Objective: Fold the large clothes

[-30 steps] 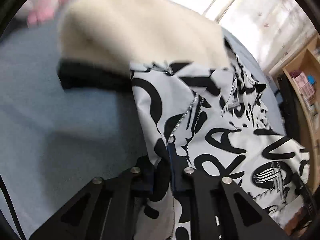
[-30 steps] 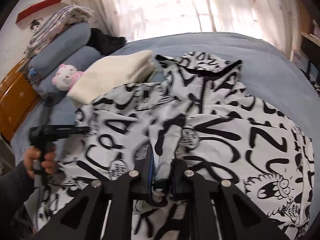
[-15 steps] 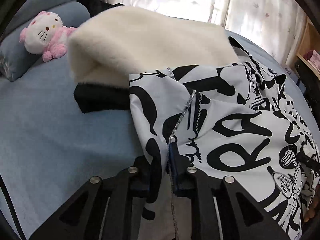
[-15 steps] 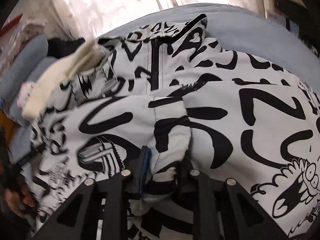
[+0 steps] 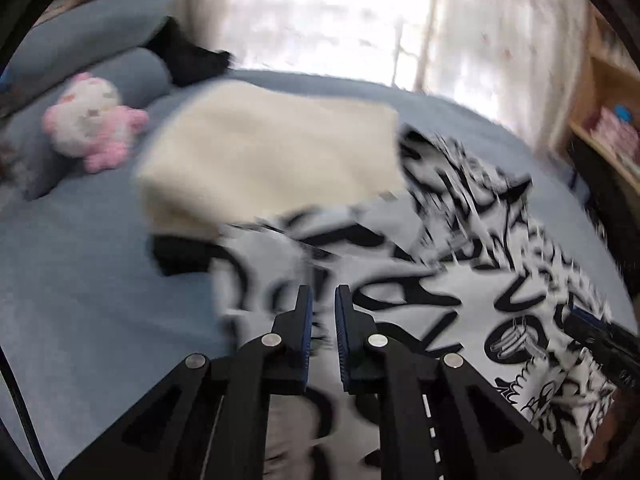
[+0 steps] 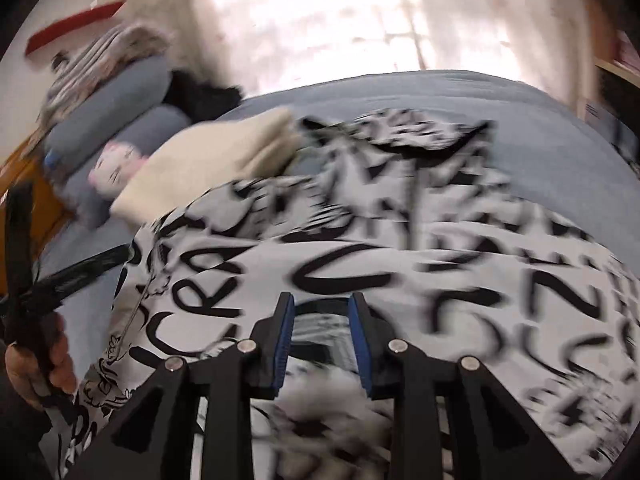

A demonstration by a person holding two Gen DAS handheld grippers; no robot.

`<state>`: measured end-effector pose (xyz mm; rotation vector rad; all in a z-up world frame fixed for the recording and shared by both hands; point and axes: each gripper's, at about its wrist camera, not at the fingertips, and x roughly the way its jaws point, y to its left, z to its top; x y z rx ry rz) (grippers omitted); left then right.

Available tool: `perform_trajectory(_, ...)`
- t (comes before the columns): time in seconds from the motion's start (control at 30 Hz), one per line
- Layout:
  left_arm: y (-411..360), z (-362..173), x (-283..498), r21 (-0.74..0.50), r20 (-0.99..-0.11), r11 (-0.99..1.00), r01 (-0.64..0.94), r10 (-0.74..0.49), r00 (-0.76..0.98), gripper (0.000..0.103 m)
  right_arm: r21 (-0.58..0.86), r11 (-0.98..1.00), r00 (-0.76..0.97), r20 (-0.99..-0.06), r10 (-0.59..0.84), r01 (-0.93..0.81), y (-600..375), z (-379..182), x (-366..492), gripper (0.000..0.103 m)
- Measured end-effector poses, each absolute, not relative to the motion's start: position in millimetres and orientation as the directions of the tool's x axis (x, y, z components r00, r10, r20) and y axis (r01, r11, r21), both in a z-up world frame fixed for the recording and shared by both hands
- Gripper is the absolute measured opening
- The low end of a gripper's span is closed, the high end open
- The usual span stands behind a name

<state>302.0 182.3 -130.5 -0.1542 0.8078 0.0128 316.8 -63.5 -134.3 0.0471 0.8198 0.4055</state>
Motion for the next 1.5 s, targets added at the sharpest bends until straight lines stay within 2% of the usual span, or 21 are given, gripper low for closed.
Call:
perform_trajectory(0.1,153,-156,325,-0.096,-0.752,0.995,-0.034,-0.05,0.657,0.008,0.183,0.912,0.565,-0.734,0.375,-0.368,-30,-157,334,0.028)
perform_trajectory(0.17,150,-165,335,-0.052,-0.748,0.997,-0.057,-0.001,0.664,0.008,0.108,0.941,0.594,-0.751,0.288,-0.321,-29,-170,350,0.028)
perform_trajectory(0.23,159,-174,345,-0.006,-0.732,0.994,-0.108,0.069,0.677,0.007,0.001,0.979,0.645,-0.752,0.136,-0.204,-52,-180,367,0.025)
perform_trajectory(0.33,183,-184,354,-0.102,-0.751,0.988,-0.117,0.001,0.661,0.005,0.042,0.997,0.623,-0.778,0.077,-0.071,-109,-189,384,0.024)
perform_trajectory(0.5,175,-172,346,-0.079,-0.765,0.991,-0.106,0.008,0.644,0.008,0.137,0.99,0.611,-0.781,0.133,-0.04,-147,-171,366,0.026)
perform_trajectory(0.63,162,-149,314,-0.182,-0.758,0.981,-0.065,-0.098,0.645,0.014,0.245,0.953,0.589,-0.749,0.303,-0.179,-119,-145,323,0.027)
perform_trajectory(0.77,135,-157,277,-0.205,-0.806,0.979,-0.01,-0.163,0.569,0.016,0.275,0.914,0.503,-0.769,0.395,-0.298,-67,-147,288,0.027)
perform_trajectory(0.83,124,-171,261,-0.175,-0.835,0.985,0.01,-0.154,0.529,0.016,0.296,0.897,0.447,-0.788,0.424,-0.328,-48,-157,272,0.027)
perform_trajectory(0.93,123,-194,241,-0.041,-0.854,0.999,0.013,-0.042,0.518,0.016,0.259,0.905,0.444,-0.804,0.395,-0.337,-40,-166,267,0.027)
perform_trajectory(1.03,131,-196,233,0.066,-0.833,0.998,-0.017,0.064,0.549,0.016,0.135,0.95,0.479,-0.838,0.261,-0.282,-55,-179,276,0.027)
perform_trajectory(1.07,136,-196,232,0.076,-0.83,0.997,-0.031,0.081,0.551,0.016,0.107,0.961,0.488,-0.843,0.224,-0.255,-65,-184,280,0.026)
perform_trajectory(1.13,145,-196,231,0.071,-0.829,0.996,-0.045,0.084,0.553,0.016,0.154,0.963,0.476,-0.845,0.244,-0.219,-90,-187,282,0.019)
perform_trajectory(1.27,154,-190,225,0.032,-0.853,0.999,-0.023,0.039,0.521,0.017,0.224,0.956,0.444,-0.848,0.288,-0.19,-114,-171,262,0.023)
perform_trajectory(1.3,161,-184,219,-0.013,-0.864,1.0,-0.013,-0.005,0.504,0.017,0.226,0.955,0.447,-0.847,0.289,-0.191,-117,-166,255,0.023)
perform_trajectory(1.4,171,-167,199,-0.108,-0.873,0.994,0.014,-0.101,0.477,0.029,0.249,0.949,0.449,-0.838,0.31,-0.192,-130,-154,227,0.024)
perform_trajectory(1.5,170,-155,176,-0.112,-0.877,0.993,0.028,-0.112,0.466,0.045,0.262,0.949,0.451,-0.835,0.315,-0.178,-140,-148,200,0.024)
